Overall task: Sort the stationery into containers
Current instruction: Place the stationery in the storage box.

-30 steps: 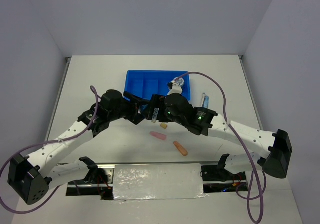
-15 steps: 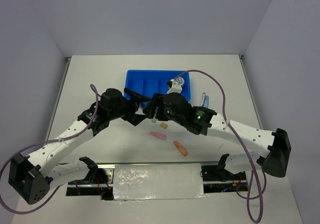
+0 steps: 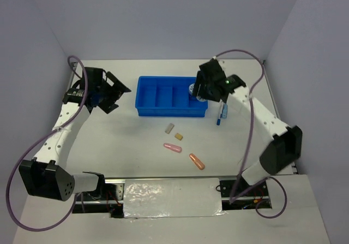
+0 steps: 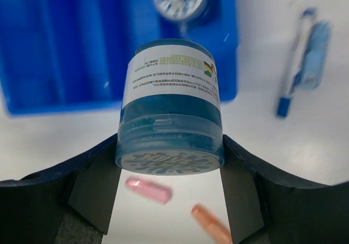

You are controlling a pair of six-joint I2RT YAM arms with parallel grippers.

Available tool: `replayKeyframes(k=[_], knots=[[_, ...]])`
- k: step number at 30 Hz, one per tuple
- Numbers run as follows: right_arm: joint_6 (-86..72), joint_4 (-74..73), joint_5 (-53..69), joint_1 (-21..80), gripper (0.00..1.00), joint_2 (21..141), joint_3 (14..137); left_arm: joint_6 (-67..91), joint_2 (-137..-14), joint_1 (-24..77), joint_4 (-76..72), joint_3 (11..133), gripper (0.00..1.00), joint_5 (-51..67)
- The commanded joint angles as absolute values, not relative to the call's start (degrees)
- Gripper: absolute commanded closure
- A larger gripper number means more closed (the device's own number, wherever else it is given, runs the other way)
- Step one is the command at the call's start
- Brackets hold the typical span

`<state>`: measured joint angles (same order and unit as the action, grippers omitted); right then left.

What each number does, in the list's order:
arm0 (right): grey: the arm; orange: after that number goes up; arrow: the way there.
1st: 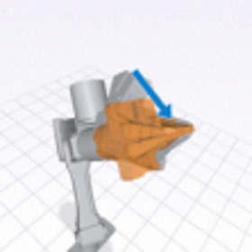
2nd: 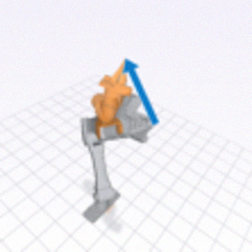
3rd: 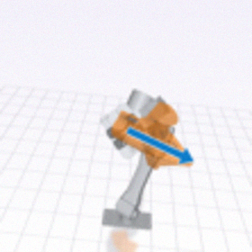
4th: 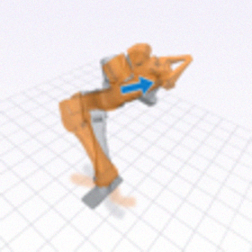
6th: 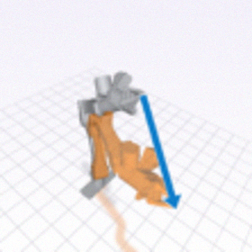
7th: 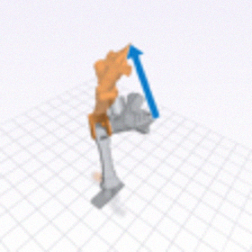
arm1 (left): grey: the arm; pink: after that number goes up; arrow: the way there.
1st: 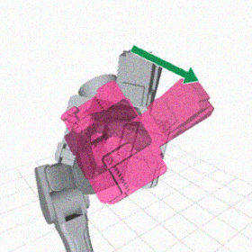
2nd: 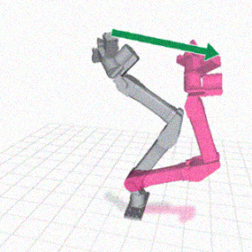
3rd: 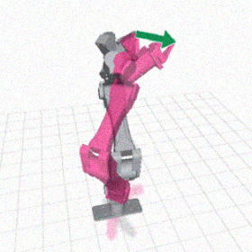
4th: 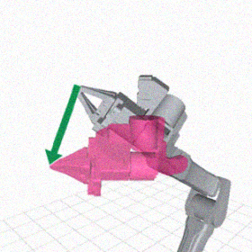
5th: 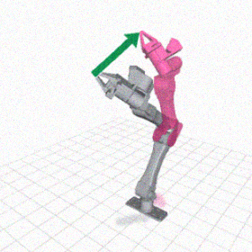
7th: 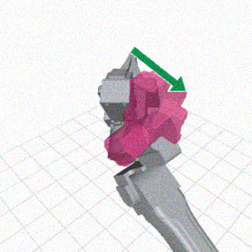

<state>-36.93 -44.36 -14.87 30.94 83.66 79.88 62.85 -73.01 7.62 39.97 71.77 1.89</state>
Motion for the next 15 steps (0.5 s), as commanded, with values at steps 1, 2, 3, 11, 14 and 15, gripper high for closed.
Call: replayKeyframes(k=[1,2,3,11,14,15], knots=[[-26.12,-52.10,-13.19,27.16,0.73,94.96,92.17,50.55,-73.48,7.82,42.63,73.39,0.01,6.40],[-25.23,-53.42,-13.27,26.90,0.73,97.10,94.63,48.27,-73.39,7.82,42.71,73.39,0.00,7.02],[-24.44,-55.44,-13.10,26.37,0.73,99.03,98.75,47.12,-73.04,7.82,42.71,72.95,0.01,7.55],[-23.64,-60.91,-9.94,25.40,0.71,109.51,107.49,38.33,-71.11,7.73,45.61,70.05,0.01,9.76],[-23.82,-61.00,-9.84,25.58,0.70,109.86,106.79,36.83,-69.97,7.73,46.76,69.09,0.01,9.23],[-23.82,-60.56,-9.58,25.49,0.69,109.78,105.74,36.48,-69.70,7.73,46.84,68.82,0.01,9.49]])
